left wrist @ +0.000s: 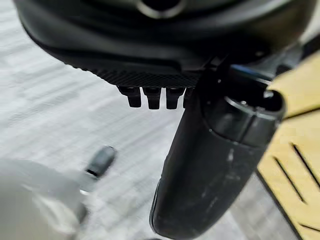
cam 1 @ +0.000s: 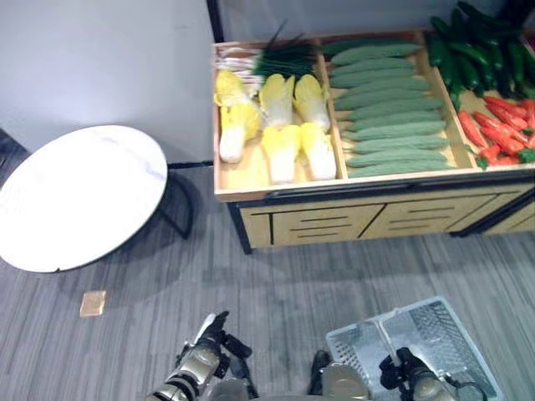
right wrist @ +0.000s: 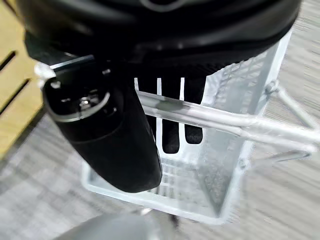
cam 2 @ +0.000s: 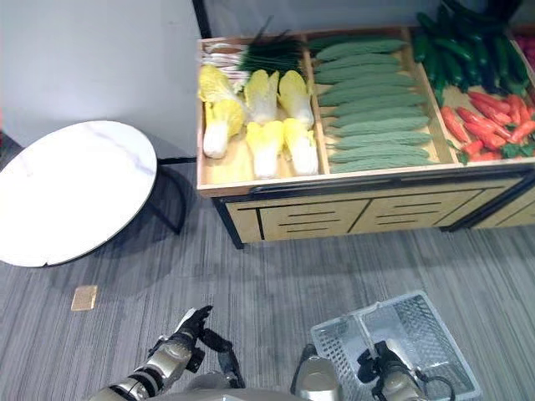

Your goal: Get the vegetables into the basket

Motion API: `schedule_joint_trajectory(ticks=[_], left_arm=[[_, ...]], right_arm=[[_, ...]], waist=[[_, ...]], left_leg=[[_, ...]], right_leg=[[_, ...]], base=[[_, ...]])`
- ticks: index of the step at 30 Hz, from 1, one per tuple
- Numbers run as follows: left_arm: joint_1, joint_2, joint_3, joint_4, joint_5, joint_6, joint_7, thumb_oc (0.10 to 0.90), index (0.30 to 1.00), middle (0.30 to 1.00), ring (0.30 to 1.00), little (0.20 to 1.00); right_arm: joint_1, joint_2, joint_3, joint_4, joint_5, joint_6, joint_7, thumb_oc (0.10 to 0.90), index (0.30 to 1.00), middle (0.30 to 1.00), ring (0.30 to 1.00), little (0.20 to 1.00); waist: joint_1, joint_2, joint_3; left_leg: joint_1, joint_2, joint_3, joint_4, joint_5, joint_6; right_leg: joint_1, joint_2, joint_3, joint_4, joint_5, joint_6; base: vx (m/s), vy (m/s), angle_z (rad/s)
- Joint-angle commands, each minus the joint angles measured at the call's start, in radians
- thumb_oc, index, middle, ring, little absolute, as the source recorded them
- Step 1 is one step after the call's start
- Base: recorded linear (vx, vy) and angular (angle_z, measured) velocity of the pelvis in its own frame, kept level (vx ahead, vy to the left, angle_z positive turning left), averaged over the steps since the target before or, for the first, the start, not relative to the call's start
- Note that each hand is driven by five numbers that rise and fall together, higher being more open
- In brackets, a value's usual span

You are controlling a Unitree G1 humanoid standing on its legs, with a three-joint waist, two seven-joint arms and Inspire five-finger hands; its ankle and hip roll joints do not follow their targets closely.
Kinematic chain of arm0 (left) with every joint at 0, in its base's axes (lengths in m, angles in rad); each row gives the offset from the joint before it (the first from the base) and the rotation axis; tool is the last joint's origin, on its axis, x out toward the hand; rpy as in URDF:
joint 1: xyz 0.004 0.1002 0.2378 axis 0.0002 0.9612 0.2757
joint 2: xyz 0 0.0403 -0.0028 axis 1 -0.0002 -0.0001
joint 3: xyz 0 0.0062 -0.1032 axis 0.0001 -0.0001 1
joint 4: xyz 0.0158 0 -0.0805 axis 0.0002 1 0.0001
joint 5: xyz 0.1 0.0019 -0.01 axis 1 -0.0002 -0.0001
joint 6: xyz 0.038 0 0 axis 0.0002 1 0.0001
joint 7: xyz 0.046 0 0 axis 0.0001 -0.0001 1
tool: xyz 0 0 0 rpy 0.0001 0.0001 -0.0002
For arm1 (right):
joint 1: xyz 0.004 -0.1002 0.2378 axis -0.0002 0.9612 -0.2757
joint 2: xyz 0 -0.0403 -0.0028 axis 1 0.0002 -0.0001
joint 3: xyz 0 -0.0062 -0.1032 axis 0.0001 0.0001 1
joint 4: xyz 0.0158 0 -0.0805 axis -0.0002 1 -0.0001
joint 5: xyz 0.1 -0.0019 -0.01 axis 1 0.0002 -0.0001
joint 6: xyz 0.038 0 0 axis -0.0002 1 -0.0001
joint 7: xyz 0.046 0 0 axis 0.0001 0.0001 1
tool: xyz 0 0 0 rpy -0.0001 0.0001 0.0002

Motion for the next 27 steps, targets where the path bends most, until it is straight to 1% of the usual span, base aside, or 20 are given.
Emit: schedule_joint_trajectory(ticks=[1, 2, 5, 6, 7, 8, 9, 10, 11, 13, 14, 15, 16, 17, 18, 19, 20, 21, 22, 27], left_arm=[[-0.041, 0.011, 0.04, -0.006, 0.03, -0.024, 0.002, 0.9, 1.0, 1.0, 1.0, 1.0], [-0.039, 0.015, 0.044, -0.001, 0.027, -0.023, 0.001, 0.9, 1.0, 1.0, 1.0, 1.0], [-0.033, 0.026, 0.047, 0.002, 0.036, -0.023, -0.001, 0.9, 1.0, 1.0, 1.0, 1.0], [-0.034, 0.027, 0.047, 0.002, 0.036, -0.023, -0.001, 0.9, 1.0, 1.0, 1.0, 1.0], [-0.03, 0.033, 0.05, 0.003, 0.039, -0.021, -0.001, 0.9, 1.0, 1.0, 1.0, 1.0], [-0.03, 0.033, 0.05, 0.003, 0.039, -0.021, -0.001, 0.9, 1.0, 1.0, 1.0, 1.0], [-0.029, 0.044, 0.049, -0.006, 0.043, -0.02, -0.003, 0.9, 1.0, 1.0, 1.0, 1.0], [-0.029, 0.048, 0.05, -0.005, 0.045, -0.018, -0.005, 0.9, 1.0, 1.0, 1.0, 1.0], [-0.027, 0.055, 0.056, -0.014, 0.037, -0.019, -0.004, 0.9, 1.0, 1.0, 1.0, 1.0], [-0.029, 0.061, 0.054, -0.024, 0.032, -0.018, -0.004, 0.9, 1.0, 1.0, 1.0, 1.0], [-0.03, 0.064, 0.053, -0.028, 0.028, -0.02, -0.004, 0.9, 1.0, 1.0, 1.0, 1.0], [-0.03, 0.063, 0.057, -0.031, 0.018, -0.026, -0.007, 0.9, 1.0, 1.0, 1.0, 1.0], [-0.029, 0.063, 0.056, -0.034, 0.015, -0.027, -0.006, 0.9, 1.0, 1.0, 1.0, 1.0], [-0.033, 0.064, 0.057, -0.035, 0.014, -0.03, -0.007, 0.9, 1.0, 1.0, 1.0, 1.0], [-0.033, 0.066, 0.054, -0.047, 0.009, -0.03, -0.009, 0.9, 1.0, 1.0, 1.0, 1.0], [-0.033, 0.065, 0.051, -0.047, 0.012, -0.031, -0.011, 0.9, 1.0, 1.0, 1.0, 1.0], [-0.033, 0.066, 0.051, -0.047, 0.012, -0.031, -0.011, 0.9, 1.0, 1.0, 1.0, 1.0], [-0.033, 0.065, 0.05, -0.05, 0.003, -0.033, -0.009, 0.9, 1.0, 1.0, 1.0, 1.0], [-0.032, 0.063, 0.053, -0.051, -0.001, -0.032, -0.009, 0.9, 1.0, 1.0, 1.0, 1.0], [-0.016, 0.055, 0.047, -0.084, -0.009, -0.03, -0.011, 0.9, 1.0, 1.0, 1.0, 1.0]], right_arm=[[-0.027, 0.002, 0.008, -0.008, 0.009, -0.014, -0.002, 0.4, 0.3, 0.3, 0.3, 0.3], [-0.03, 0.009, 0.012, -0.004, 0.004, -0.012, 0.003, 0.4, 0.3, 0.3, 0.3, 0.3], [-0.033, 0.017, 0.01, 0.0, 0.0, -0.009, 0.005, 0.4, 0.3, 0.3, 0.3, 0.3], [-0.034, 0.017, 0.01, 0.0, 0.0, -0.009, 0.005, 0.4, 0.3, 0.3, 0.3, 0.3], [-0.034, 0.021, 0.006, 0.002, 0.003, -0.008, 0.005, 0.4, 0.3, 0.3, 0.3, 0.3], [-0.034, 0.021, 0.006, 0.002, 0.003, -0.008, 0.005, 0.4, 0.3, 0.3, 0.3, 0.3], [-0.039, 0.025, 0.007, 0.004, -0.001, -0.008, 0.007, 0.4, 0.3, 0.3, 0.3, 0.3], [-0.042, 0.029, 0.008, 0.001, -0.002, -0.007, 0.009, 0.4, 0.3, 0.3, 0.3, 0.3], [-0.047, 0.029, 0.007, -0.006, -0.005, -0.007, 0.009, 0.4, 0.3, 0.3, 0.3, 0.3], [-0.055, 0.033, 0.01, -0.009, -0.01, -0.006, 0.012, 0.4, 0.3, 0.3, 0.3, 0.3], [-0.057, 0.032, 0.008, -0.017, -0.009, -0.006, 0.014, 0.4, 0.3, 0.3, 0.3, 0.3], [-0.058, 0.037, 0.007, -0.014, -0.003, -0.007, 0.013, 0.4, 0.3, 0.3, 0.3, 0.3], [-0.058, 0.038, 0.008, -0.016, -0.001, -0.005, 0.015, 0.4, 0.3, 0.3, 0.3, 0.3], [-0.057, 0.04, 0.009, -0.019, 0.001, -0.006, 0.018, 0.4, 0.3, 0.3, 0.3, 0.3], [-0.052, 0.042, 0.009, -0.029, 0.004, -0.007, 0.019, 0.4, 0.3, 0.3, 0.3, 0.3], [-0.049, 0.043, 0.011, -0.029, 0.004, -0.006, 0.018, 0.4, 0.3, 0.3, 0.3, 0.3], [-0.048, 0.043, 0.011, -0.029, 0.004, -0.007, 0.018, 0.4, 0.3, 0.3, 0.3, 0.3], [-0.051, 0.046, 0.019, -0.021, 0.004, -0.006, 0.016, 0.4, 0.3, 0.3, 0.3, 0.3], [-0.05, 0.049, 0.021, -0.016, 0.004, -0.007, 0.016, 0.4, 0.3, 0.3, 0.3, 0.3], [-0.041, 0.051, 0.026, -0.014, 0.002, -0.006, 0.017, 0.4, 0.3, 0.3, 0.3, 0.3]], waist=[[0.004, -0.088, -0.017], [0.013, -0.098, -0.015], [0.028, -0.114, -0.009], [0.028, -0.115, -0.011], [0.03, -0.122, -0.014], [0.03, -0.122, -0.014], [0.035, -0.126, -0.01], [0.036, -0.127, -0.005], [0.035, -0.124, 0.005], [0.034, -0.121, 0.02], [0.026, -0.121, 0.026], [0.021, -0.12, 0.021], [0.018, -0.123, 0.018], [0.012, -0.13, 0.016], [0.008, -0.132, 0.012], [0.011, -0.134, 0.006], [0.01, -0.133, 0.006], [0.009, -0.133, -0.006], [0.016, -0.134, -0.017], [0.027, -0.128, -0.035]], left_leg=[[0.05, 0.037, 0.005, 0.058, 0.003, -0.115], [0.049, 0.027, 0.001, 0.065, -0.013, -0.105], [0.055, 0.004, -0.005, 0.076, -0.046, -0.086], [0.051, 0.004, -0.004, 0.075, -0.044, -0.084], [0.05, -0.01, -0.004, 0.075, -0.056, -0.072], [0.05, -0.011, -0.004, 0.075, -0.056, -0.072], [0.052, -0.027, -0.006, 0.068, -0.068, -0.057], [0.058, -0.034, -0.004, 0.062, -0.075, -0.047], [0.06, -0.036, -0.003, 0.062, -0.083, -0.035], [0.063, -0.044, -0.004, 0.061, -0.089, -0.023], [0.069, -0.051, -0.012, 0.053, -0.089, -0.021], [0.081, -0.059, -0.023, 0.035, -0.088, -0.025], [0.087, -0.067, -0.035, 0.025, -0.085, -0.029], [0.09, -0.074, -0.048, 0.016, -0.084, -0.033], [0.092, -0.073, -0.061, 0.007, -0.075, -0.036], [0.091, -0.071, -0.062, 0.004, -0.073, -0.037], [0.092, -0.071, -0.063, 0.004, -0.073, -0.037], [0.087, -0.071, -0.066, -0.003, -0.068, -0.039], [0.085, -0.069, -0.071, -0.004, -0.065, -0.041], [0.085, -0.055, -0.097, -0.019, -0.04, -0.058]], right_leg=[[0.067, -0.042, 0.047, -0.181, 0.115, 0.094], [0.072, -0.052, 0.054, -0.172, 0.115, 0.098], [0.082, -0.074, 0.066, -0.154, 0.117, 0.113], [0.078, -0.074, 0.066, -0.155, 0.12, 0.113], [0.073, -0.081, 0.078, -0.147, 0.127, 0.121], [0.072, -0.081, 0.079, -0.147, 0.127, 0.121], [0.055, -0.089, 0.099, -0.112, 0.133, 0.135], [0.036, -0.093, 0.115, -0.07, 0.134, 0.144], [0.01, -0.1, 0.121, -0.017, 0.145, 0.157], [-0.035, -0.11, 0.159, 0.067, 0.169, 0.183], [-0.064, -0.1, 0.223, 0.089, 0.184, 0.193], [-0.069, -0.089, 0.258, 0.041, 0.184, 0.191], [-0.065, -0.085, 0.274, -0.01, 0.192, 0.183], [-0.07, -0.084, 0.298, -0.056, 0.212, 0.183], [-0.066, -0.077, 0.318, -0.082, 0.216, 0.185], [-0.049, -0.079, 0.31, -0.112, 0.206, 0.183], [-0.046, -0.079, 0.308, -0.115, 0.207, 0.183], [-0.027, -0.071, 0.329, -0.154, 0.191, 0.176], [-0.009, -0.067, 0.325, -0.175, 0.186, 0.171], [0.043, -0.057, 0.293, -0.204, 0.159, 0.156]], base=[[0.07, 0.11, -0.19], [0.06, 0.12, -0.14], [0.06, 0.131, 0.0], [0.05, 0.163, -0.03], [0.02, 0.102, -0.02], [0.05, 0.206, -0.03], [0.02, 0.165, -0.02], [0.02, 0.227, -0.06], [-0.02, 0.173, -0.1], [0.0, 0.137, -0.16], [0.07, 0.082, -0.13], [0.11, 0.033, -0.04], [0.12, -0.02, 0.12], [0.1, -0.046, 0.27], [0.07, -0.048, 0.34], [0.04, -0.029, 0.34], [0.01, -0.03, 0.52], [0.03, -0.036, 0.39], [0.05, -0.046, 0.22], [0.01, -0.056, 0.03]])
